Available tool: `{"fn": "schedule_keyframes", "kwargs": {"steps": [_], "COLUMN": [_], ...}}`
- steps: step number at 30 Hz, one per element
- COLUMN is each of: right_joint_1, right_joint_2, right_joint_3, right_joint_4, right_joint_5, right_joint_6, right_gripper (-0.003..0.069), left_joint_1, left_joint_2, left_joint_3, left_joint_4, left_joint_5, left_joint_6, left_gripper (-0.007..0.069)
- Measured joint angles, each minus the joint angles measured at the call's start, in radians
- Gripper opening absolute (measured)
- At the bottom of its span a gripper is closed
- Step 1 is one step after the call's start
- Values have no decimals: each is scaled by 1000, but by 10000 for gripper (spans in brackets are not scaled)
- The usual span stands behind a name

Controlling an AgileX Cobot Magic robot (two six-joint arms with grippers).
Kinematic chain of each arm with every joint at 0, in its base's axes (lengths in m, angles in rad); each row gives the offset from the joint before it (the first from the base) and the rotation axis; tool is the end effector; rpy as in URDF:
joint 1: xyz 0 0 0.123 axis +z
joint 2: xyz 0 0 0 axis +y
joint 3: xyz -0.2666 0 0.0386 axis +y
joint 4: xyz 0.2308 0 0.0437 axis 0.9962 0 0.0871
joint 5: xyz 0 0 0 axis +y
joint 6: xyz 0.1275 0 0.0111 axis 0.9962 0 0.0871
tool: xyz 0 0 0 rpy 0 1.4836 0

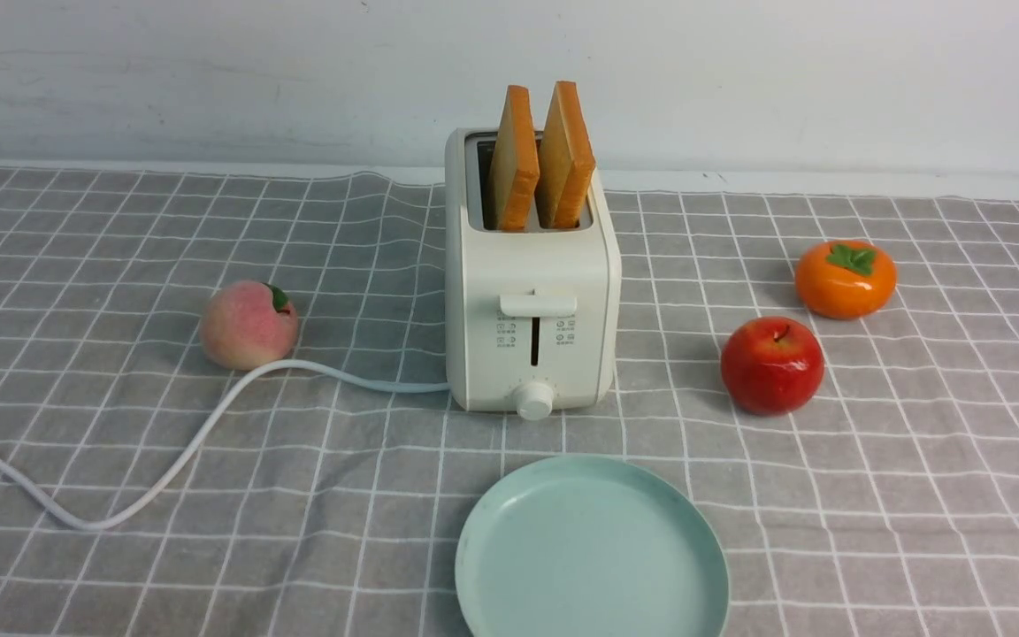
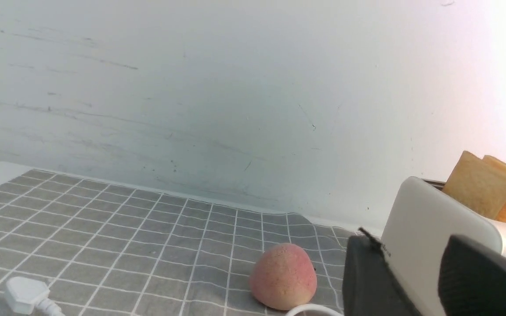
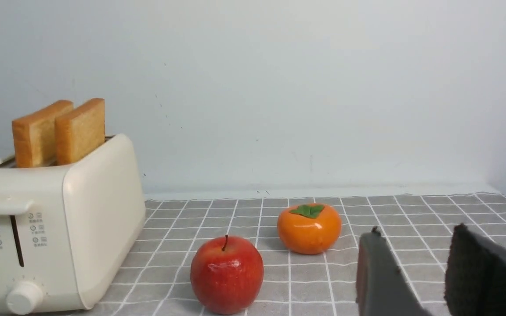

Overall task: Take toasted bread from bread machine on grey coffee table place on plate.
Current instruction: 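Grasp the toast slice in the toaster and pull it up out of the slot with the right gripper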

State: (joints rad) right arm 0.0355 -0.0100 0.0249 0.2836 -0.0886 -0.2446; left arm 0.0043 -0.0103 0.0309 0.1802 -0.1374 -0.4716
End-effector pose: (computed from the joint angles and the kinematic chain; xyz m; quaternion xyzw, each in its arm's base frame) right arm 0.0909 0.0001 0.2192 0.0102 0.6493 0.0199 0.7602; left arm 0.0900 -0.0027 0.2234 -0.0842 0.6267 -0.1191 0.7655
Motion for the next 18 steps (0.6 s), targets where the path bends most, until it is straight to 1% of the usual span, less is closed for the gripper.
{"fn": "schedule_keyframes", "kwargs": {"steps": [4,5,8,9,10,11,13,14,15,16,17,18], "right_joint_1": [0,0,0,0,0,0,0,0,0,0,0,0], "right_joint_2": [0,0,0,0,0,0,0,0,3,14,17,69], "right_joint_3": [0,0,0,0,0,-6,-45,-52,-137,-199,-199,-328], "right_joint_4": [0,0,21,22,37,42,34,34,6,-9,-11,-15], "right_joint_5": [-25,-79,-215,-225,-283,-290,-250,-242,-156,-107,-107,-32], "right_joint_6": [0,4,71,79,143,183,245,245,271,278,279,288], "right_gripper": [240,240,240,240,240,240,240,240,240,240,240,240], "left_joint_1": [0,0,0,0,0,0,0,0,0,0,0,0], "left_joint_2": [0,0,0,0,0,0,0,0,0,0,0,8], "left_joint_3": [0,0,0,0,0,0,-9,-11,-63,-107,-107,-203], "left_joint_4": [0,0,-8,-8,-32,-46,-83,-87,-109,-118,-118,-127], "left_joint_5": [0,-7,-62,-67,-127,-152,-182,-180,-154,-133,-128,-85], "left_joint_6": [-3,-3,-11,-13,-39,-59,-91,-91,-101,-105,-106,-116], "left_gripper": [238,238,238,238,238,238,238,238,238,238,238,238]}}
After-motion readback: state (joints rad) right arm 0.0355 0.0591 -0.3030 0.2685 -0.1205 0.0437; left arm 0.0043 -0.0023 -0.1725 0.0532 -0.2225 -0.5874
